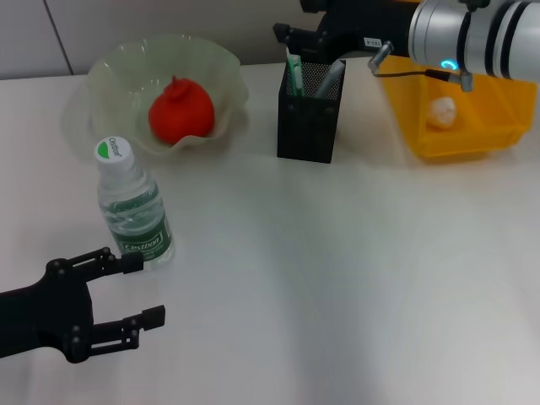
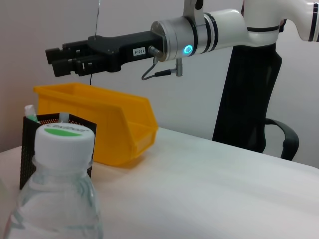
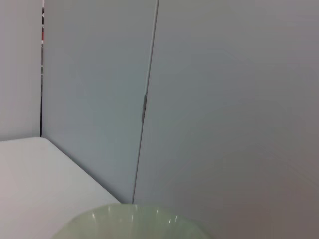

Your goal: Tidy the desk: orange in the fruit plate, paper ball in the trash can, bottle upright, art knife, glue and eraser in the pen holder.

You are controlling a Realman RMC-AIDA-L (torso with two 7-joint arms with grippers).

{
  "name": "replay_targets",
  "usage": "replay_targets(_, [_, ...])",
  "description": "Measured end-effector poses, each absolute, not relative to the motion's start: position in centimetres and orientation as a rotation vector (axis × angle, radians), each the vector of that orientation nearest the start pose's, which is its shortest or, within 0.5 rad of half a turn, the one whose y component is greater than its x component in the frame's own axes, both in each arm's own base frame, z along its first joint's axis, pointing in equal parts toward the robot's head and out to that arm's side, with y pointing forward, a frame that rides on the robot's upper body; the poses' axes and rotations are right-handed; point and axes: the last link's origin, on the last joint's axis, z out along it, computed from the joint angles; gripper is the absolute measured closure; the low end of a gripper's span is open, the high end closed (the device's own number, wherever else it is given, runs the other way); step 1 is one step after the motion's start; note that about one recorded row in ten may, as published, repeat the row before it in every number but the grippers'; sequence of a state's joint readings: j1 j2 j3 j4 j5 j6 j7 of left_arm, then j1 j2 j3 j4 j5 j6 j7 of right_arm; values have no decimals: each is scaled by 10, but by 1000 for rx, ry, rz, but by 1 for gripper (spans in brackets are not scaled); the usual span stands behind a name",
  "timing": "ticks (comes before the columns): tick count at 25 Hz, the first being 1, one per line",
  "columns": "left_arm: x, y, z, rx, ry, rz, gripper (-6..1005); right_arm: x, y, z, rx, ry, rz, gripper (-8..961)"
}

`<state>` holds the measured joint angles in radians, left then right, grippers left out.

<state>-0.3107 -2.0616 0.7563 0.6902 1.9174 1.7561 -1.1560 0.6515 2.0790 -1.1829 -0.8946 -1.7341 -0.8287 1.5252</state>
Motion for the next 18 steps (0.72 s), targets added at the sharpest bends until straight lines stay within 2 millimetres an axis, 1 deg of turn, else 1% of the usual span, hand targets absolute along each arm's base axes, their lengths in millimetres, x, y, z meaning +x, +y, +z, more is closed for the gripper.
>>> replay_targets(4, [-299,253,9,-2783,-460,-794,197,163,436,13,-2367,311,524,368])
replay_targets(5, [-299,253,9,-2783,-460,-794,197,162,428,21,-2382,323,573,349])
replay_targets(6, [-299,253,9,-2784,-461,-796,197,162,428,21,-2382,323,573,329])
replay_targets(7, [-299,253,9,-2784,-461,-796,197,163,422,28,-2390,337,602,309])
replay_targets(8, [-299,252,10,-2787,-466,-801,197,167,409,40,-2412,355,648,289])
replay_targets(9, [-299,252,10,-2788,-467,-802,197,167,409,40,-2412,355,648,270])
replay_targets(10, [-298,252,11,-2789,-470,-805,197,170,401,46,-2432,365,672,250])
replay_targets(11, [-298,252,11,-2790,-474,-807,197,177,383,55,-2477,383,709,250])
replay_targets(12, [-298,252,11,-2790,-474,-807,197,177,383,55,-2477,383,709,250])
replay_targets(13, [-298,252,11,-2792,-480,-810,197,186,366,60,-2527,393,733,250])
replay_targets(14, [-298,252,11,-2792,-480,-810,197,186,366,60,-2527,393,733,250])
replay_targets(15, [-296,254,12,-2797,-491,-816,197,195,349,61,-2585,406,751,250])
replay_targets(16, [-296,254,11,-2799,-494,-817,197,200,342,60,-2614,406,756,250])
replay_targets(17, [-296,254,11,-2799,-494,-817,197,200,342,60,-2614,406,756,250])
replay_targets(18, [-296,254,11,-2801,-498,-817,197,209,330,57,-2648,419,761,250])
